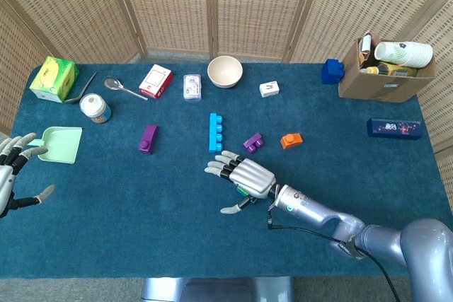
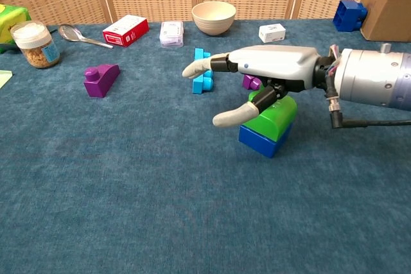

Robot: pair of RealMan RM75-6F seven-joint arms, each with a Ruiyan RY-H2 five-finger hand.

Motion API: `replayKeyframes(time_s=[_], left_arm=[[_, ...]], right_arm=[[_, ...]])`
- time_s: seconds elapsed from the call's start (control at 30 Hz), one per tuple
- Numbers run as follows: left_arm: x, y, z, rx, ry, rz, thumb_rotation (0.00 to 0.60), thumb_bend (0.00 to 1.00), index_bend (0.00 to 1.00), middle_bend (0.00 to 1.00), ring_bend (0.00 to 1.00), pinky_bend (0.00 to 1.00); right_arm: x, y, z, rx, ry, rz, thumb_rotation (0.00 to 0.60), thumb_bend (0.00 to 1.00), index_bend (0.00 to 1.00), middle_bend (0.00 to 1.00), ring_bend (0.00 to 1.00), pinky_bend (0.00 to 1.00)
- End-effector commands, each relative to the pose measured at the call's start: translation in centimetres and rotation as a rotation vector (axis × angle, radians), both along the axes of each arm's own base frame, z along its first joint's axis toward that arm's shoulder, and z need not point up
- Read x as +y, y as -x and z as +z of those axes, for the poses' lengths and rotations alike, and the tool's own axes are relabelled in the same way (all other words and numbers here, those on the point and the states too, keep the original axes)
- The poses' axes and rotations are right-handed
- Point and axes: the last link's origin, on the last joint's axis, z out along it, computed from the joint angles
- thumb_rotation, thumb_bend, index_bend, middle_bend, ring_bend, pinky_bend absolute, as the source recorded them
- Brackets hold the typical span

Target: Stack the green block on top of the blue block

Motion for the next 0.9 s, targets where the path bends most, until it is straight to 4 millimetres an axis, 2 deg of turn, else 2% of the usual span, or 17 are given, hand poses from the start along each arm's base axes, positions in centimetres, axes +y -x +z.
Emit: replayKeyframes(time_s=[0.03, 0.9], left_arm=[[0.0, 0.0, 0.0, 0.001, 0.001, 0.000, 0.552, 0.30, 0.23, 0.09, 0.00, 0.00], [-0.4, -0.1, 0.1, 0.012, 0.008, 0.006, 0.548, 0.30, 0.23, 0.09, 0.00, 0.00]], right_arm=[[-0.1, 0.3, -0.3, 0.004, 0.007, 0.003, 0.136, 0.19, 0.07, 0.10, 0.00, 0.00], [-0.1, 1.8, -1.6, -0.001, 0.018, -0.009, 0.139, 0.19, 0.07, 0.10, 0.00, 0.00]])
